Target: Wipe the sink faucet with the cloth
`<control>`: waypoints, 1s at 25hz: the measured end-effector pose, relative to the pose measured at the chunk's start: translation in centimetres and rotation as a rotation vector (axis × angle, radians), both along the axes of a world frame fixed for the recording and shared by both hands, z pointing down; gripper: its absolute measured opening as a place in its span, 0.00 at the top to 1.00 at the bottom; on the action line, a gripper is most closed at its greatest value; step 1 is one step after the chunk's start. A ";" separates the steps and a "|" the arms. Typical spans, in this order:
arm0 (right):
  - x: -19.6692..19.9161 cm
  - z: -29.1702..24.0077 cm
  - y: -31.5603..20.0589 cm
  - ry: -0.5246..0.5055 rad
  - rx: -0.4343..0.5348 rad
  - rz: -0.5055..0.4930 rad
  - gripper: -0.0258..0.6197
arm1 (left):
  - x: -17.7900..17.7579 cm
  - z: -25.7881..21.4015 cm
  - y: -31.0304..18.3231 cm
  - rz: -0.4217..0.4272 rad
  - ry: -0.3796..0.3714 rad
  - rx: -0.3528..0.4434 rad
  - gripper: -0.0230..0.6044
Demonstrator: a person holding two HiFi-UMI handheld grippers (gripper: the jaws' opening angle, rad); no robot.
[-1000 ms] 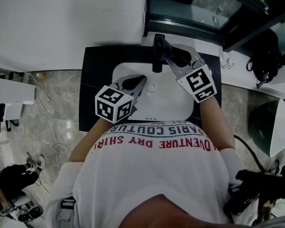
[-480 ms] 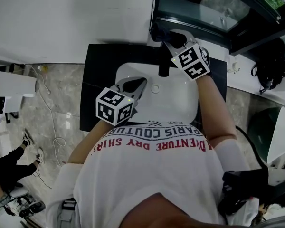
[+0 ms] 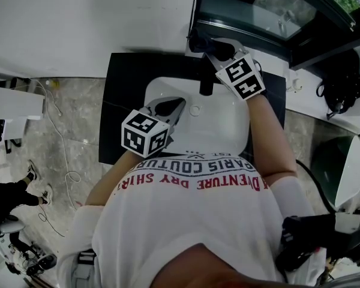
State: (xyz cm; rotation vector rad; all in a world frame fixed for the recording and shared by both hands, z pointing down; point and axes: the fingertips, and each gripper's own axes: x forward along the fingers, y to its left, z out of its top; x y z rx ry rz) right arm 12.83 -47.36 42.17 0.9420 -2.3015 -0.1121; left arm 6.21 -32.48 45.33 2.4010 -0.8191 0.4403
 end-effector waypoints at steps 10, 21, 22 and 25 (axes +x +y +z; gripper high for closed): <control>-1.2 0.1 5.5 0.014 0.003 -0.054 0.84 | 0.1 -0.1 1.1 -0.002 0.005 0.001 0.96; -1.7 0.9 9.0 0.015 0.025 -0.071 0.84 | 0.0 -0.2 1.4 -0.008 0.011 0.002 0.96; -1.6 0.8 8.9 0.018 0.035 -0.069 0.84 | 0.1 -0.2 1.5 -0.008 0.012 0.002 0.96; -1.6 0.3 9.3 0.048 0.090 -0.078 0.84 | 0.2 -0.2 1.6 -0.006 0.013 0.005 0.96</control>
